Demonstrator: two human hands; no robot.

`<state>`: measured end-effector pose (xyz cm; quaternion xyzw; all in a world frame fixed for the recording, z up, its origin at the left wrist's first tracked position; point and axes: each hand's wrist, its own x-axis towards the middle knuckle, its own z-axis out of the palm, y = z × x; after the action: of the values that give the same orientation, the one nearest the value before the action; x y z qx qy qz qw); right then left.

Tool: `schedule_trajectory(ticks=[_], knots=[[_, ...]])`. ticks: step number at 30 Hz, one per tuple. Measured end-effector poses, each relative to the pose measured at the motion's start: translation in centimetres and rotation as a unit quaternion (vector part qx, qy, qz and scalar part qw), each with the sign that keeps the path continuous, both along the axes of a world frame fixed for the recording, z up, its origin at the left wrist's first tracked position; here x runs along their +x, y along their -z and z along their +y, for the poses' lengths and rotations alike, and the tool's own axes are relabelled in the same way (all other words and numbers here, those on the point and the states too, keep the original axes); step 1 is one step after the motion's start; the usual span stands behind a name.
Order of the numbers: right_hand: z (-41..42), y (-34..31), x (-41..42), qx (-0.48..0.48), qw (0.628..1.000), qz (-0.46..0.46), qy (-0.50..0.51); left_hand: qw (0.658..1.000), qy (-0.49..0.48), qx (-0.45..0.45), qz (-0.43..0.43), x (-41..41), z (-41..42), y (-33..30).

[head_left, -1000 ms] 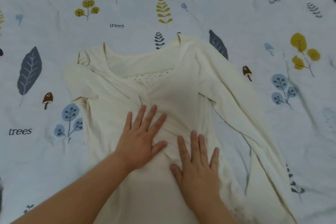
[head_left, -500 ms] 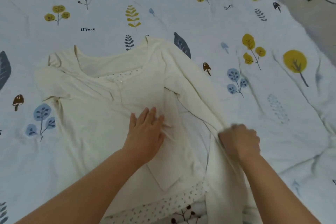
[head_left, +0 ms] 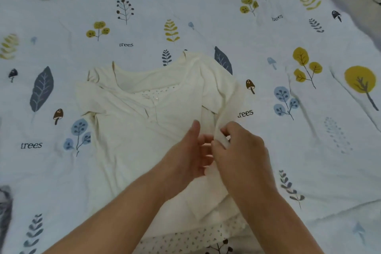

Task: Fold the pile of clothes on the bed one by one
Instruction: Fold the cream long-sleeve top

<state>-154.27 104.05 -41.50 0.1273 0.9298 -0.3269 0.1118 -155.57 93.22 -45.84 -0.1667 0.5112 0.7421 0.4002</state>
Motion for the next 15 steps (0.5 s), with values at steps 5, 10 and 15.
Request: schedule_trajectory(ticks=[5,10,15], knots=[[-5.5,0.4,0.5,-0.101,0.991,-0.018,-0.089,0.994,-0.088,0.056,-0.044,-0.3,-5.6,-0.3],[-7.0,5.8,2.0,0.033,0.989,-0.023,-0.142,0.93,-0.05,-0.365,0.014,0.2,-11.0,4.9],[-5.9,10.6,2.4,0.167,0.979,-0.055,-0.105,0.858,-0.031,-0.508,0.064,1.0,-11.9,6.7]])
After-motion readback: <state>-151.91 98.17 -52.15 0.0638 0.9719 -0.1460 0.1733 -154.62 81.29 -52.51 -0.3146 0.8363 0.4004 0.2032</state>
